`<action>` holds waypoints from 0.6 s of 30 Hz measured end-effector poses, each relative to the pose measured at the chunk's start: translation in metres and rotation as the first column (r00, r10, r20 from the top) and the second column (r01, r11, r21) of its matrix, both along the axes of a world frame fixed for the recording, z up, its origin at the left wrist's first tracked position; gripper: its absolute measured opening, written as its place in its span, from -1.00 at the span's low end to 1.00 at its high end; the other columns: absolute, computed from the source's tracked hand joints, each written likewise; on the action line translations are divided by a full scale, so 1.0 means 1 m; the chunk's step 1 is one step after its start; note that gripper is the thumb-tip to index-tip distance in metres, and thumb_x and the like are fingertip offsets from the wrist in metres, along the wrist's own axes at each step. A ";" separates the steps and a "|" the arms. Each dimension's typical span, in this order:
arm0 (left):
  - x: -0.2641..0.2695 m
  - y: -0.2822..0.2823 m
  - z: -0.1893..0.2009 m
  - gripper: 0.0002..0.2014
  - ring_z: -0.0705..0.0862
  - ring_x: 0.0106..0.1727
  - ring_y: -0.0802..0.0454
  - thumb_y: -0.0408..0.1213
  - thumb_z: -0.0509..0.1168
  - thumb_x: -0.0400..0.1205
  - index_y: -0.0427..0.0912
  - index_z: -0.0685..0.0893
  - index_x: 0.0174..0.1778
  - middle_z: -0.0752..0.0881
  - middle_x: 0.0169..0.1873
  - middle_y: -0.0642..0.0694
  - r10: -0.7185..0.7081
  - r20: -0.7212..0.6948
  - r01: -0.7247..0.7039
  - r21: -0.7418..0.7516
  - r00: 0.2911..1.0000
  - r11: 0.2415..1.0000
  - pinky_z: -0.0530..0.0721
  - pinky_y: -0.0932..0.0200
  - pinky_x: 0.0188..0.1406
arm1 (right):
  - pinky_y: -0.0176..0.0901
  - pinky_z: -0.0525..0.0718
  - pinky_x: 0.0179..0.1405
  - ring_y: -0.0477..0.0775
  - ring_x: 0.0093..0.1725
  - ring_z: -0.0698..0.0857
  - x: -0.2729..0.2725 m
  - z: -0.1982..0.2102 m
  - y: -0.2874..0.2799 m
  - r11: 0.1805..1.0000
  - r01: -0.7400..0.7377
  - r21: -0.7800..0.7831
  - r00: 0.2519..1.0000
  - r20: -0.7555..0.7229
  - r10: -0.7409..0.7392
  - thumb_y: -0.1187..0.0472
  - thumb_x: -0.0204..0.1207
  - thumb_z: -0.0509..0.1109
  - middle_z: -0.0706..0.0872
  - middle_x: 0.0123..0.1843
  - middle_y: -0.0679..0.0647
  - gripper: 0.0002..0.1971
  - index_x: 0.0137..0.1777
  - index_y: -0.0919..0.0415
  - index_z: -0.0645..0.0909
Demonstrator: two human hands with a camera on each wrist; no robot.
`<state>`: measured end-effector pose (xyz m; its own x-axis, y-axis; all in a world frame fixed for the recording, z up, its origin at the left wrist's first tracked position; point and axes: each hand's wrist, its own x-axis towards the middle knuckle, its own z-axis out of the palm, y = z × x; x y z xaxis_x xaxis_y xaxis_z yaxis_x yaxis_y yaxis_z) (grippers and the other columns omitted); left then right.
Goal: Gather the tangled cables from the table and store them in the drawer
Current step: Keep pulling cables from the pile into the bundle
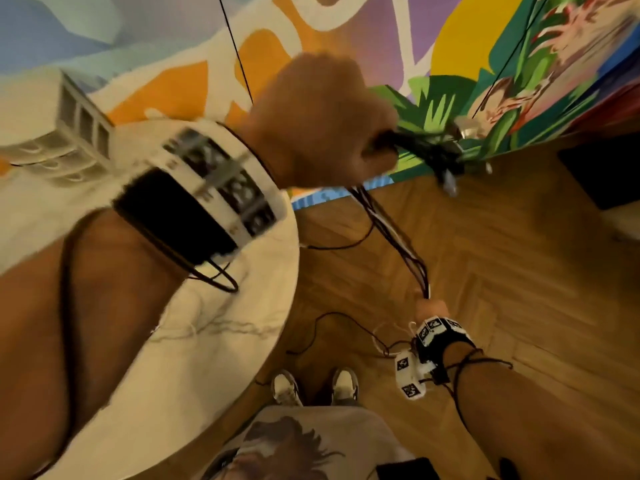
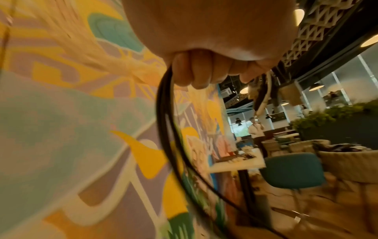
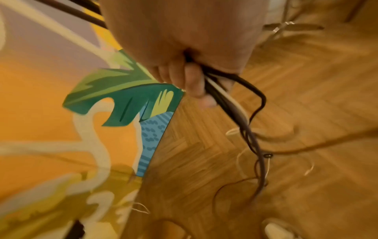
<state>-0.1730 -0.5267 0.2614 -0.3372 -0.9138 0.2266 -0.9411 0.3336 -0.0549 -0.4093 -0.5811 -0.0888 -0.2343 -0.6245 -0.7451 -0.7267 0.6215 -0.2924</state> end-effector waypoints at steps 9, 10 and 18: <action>-0.015 0.017 -0.091 -0.63 0.44 -0.39 0.02 0.10 0.04 0.67 -0.04 0.66 -0.01 0.31 -0.52 0.09 -0.035 0.166 -0.053 0.498 0.986 0.865 0.42 0.13 -0.40 | 0.04 0.52 -0.14 0.16 -0.20 0.50 0.074 0.056 -0.048 0.908 0.213 -0.360 0.906 0.422 -0.045 0.20 0.62 0.25 0.56 -0.19 0.22 -0.80 -0.04 0.36 0.60; -0.005 0.015 -0.093 -0.64 0.46 -0.39 0.02 0.10 0.04 0.67 -0.03 0.65 -0.02 0.34 -0.52 0.08 0.007 0.172 -0.089 0.477 0.985 0.875 0.43 0.12 -0.39 | 0.01 0.45 -0.26 0.14 -0.27 0.46 0.084 0.080 -0.060 0.841 0.281 -0.462 0.890 0.453 -0.049 0.25 0.60 0.24 0.54 -0.27 0.23 -0.79 -0.19 0.36 0.57; 0.040 -0.007 -0.064 -0.62 0.31 -0.61 -0.08 -0.03 0.09 0.49 -0.22 0.65 -0.42 0.49 -0.68 -0.14 0.171 -0.183 -0.179 -0.028 0.968 0.983 0.24 0.19 -0.54 | -0.18 0.32 -0.50 0.01 -0.49 0.42 0.090 0.087 -0.052 0.783 0.239 -0.574 0.878 0.473 0.078 0.07 0.62 0.30 0.45 -0.48 0.07 -0.58 -0.47 0.18 0.40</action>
